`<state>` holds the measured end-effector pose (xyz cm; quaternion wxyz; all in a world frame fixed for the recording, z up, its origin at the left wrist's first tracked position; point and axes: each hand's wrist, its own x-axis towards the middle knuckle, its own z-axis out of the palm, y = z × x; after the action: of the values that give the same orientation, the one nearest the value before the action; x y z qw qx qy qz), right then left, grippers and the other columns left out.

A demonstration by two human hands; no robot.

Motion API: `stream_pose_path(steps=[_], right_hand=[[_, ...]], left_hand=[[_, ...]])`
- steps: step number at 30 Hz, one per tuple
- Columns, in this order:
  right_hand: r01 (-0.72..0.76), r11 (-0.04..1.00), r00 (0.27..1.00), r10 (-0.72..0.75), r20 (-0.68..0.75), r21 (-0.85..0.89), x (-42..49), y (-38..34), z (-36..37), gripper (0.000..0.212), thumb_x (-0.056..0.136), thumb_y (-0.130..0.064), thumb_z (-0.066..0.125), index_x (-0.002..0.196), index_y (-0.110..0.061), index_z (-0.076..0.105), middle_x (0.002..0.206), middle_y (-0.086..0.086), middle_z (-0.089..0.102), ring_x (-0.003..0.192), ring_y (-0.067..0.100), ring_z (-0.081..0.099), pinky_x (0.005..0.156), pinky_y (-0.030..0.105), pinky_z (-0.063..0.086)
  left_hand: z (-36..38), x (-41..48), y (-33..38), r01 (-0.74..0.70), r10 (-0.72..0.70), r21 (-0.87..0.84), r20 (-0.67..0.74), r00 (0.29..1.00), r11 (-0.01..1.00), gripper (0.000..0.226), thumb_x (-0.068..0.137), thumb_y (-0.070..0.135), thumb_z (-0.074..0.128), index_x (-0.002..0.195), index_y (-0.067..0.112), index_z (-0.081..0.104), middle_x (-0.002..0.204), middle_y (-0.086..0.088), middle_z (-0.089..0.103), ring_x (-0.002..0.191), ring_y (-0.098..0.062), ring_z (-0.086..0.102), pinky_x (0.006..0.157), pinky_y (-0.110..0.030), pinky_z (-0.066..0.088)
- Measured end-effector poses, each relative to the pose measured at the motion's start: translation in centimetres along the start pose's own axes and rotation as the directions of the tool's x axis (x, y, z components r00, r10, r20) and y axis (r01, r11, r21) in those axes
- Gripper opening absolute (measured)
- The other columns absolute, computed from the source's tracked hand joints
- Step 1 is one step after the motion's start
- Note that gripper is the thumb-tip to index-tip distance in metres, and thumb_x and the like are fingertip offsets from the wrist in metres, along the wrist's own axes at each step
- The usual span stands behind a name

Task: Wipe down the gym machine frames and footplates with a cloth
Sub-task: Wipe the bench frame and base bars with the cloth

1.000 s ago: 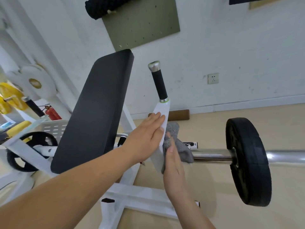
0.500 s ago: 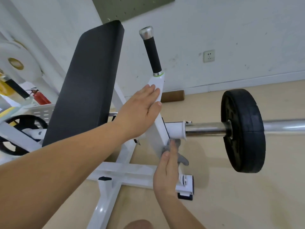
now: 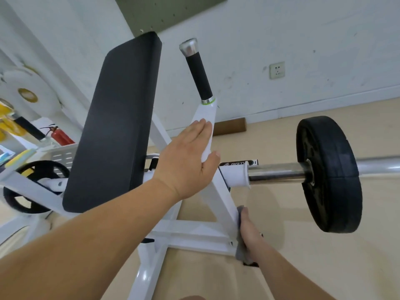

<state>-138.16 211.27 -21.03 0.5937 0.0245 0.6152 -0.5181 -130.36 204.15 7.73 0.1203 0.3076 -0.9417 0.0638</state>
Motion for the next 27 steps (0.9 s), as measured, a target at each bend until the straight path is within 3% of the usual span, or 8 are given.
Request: stream_pose_path(steps=[2,4,7,10,15,20,23,27], right_hand=[[-0.032,0.998,0.999,0.034,-0.029,0.054,-0.3,0.9,0.5,0.069,0.074,-0.086,0.048,0.090,-0.020,0.060,0.085,0.008,0.063,0.075,0.026,0.064,0.064,0.028,0.052],[0.113,0.994,0.989,-0.111,-0.097,0.011,-2.2,1.9,1.8,0.057,0.072,-0.082,0.036,0.087,-0.031,0.056,0.081,-0.004,0.058,0.083,0.025,0.058,0.067,0.026,0.043],[0.459,0.888,0.882,-0.458,-0.113,-0.015,-3.5,3.8,4.5,0.084,0.080,-0.077,0.028,0.150,-0.032,0.040,0.140,-0.009,0.047,0.134,0.017,0.045,0.104,0.028,0.039],[0.590,0.803,0.797,-0.596,-0.095,-0.086,-4.1,4.2,4.2,0.078,0.094,-0.073,0.024,0.162,-0.034,0.021,0.165,-0.019,0.020,0.152,-0.001,0.017,0.123,0.029,0.018],[0.253,0.952,0.964,-0.264,-0.041,-0.174,2.1,4.1,0.1,0.085,0.081,-0.090,0.016,0.146,-0.044,0.045,0.143,0.000,0.057,0.128,0.023,0.054,0.114,0.044,0.039],[0.095,0.995,0.990,-0.093,-0.109,0.014,1.6,2.1,-1.0,0.054,0.102,-0.062,0.039,0.111,-0.015,0.064,0.084,0.002,0.060,0.073,0.011,0.057,0.060,0.022,0.042],[-0.003,0.970,0.995,0.026,-0.093,0.242,-0.1,2.0,0.8,0.051,0.087,-0.066,0.053,0.094,-0.016,0.060,0.082,0.005,0.055,0.077,0.020,0.056,0.070,0.028,0.046],[0.274,0.911,0.960,-0.238,-0.148,0.309,-1.1,0.6,4.4,0.034,0.081,-0.061,0.053,0.083,-0.028,0.055,0.086,0.001,0.045,0.079,0.015,0.047,0.080,0.038,0.046]], left_hand=[[-0.1,0.1,0.0,-0.006,0.006,0.035,0.009,1.000,0.999,0.075,0.100,0.052,0.041,0.163,0.018,0.019,0.171,0.002,0.015,0.157,-0.012,0.008,0.124,-0.023,0.003],[-0.1,0.0,0.0,-0.014,0.013,0.056,0.007,1.000,0.998,0.078,0.099,0.049,0.052,0.163,0.019,0.019,0.171,0.002,0.015,0.157,-0.013,0.009,0.124,-0.022,0.000],[0.0,0.2,-0.2,0.010,-0.009,0.038,-0.014,1.000,0.999,0.079,0.096,0.046,0.057,0.163,0.023,0.021,0.170,0.006,0.018,0.157,-0.011,0.014,0.125,-0.029,0.015],[0.4,0.2,-0.2,0.026,-0.023,0.039,-0.058,0.998,0.999,0.078,0.094,0.049,0.058,0.161,0.024,0.028,0.168,0.007,0.026,0.155,-0.011,0.022,0.123,-0.035,0.028],[1.0,0.3,-0.5,0.014,-0.012,0.017,-0.110,0.994,1.000,0.077,0.089,0.054,0.054,0.157,0.022,0.038,0.164,0.005,0.036,0.152,-0.014,0.031,0.121,-0.036,0.031],[1.3,0.6,-0.7,0.001,-0.001,0.002,-0.134,0.991,1.000,0.075,0.090,0.050,0.060,0.156,0.021,0.041,0.163,0.003,0.038,0.151,-0.014,0.033,0.121,-0.036,0.032],[1.5,0.4,-0.7,-0.001,-0.001,-0.013,-0.157,0.988,1.000,0.075,0.087,0.051,0.057,0.154,0.020,0.044,0.161,0.003,0.041,0.149,-0.015,0.037,0.119,-0.038,0.037],[1.5,0.6,-0.8,0.003,-0.002,0.009,-0.141,0.990,1.000,0.076,0.087,0.053,0.055,0.155,0.021,0.044,0.161,0.005,0.041,0.149,-0.015,0.037,0.119,-0.037,0.036]])
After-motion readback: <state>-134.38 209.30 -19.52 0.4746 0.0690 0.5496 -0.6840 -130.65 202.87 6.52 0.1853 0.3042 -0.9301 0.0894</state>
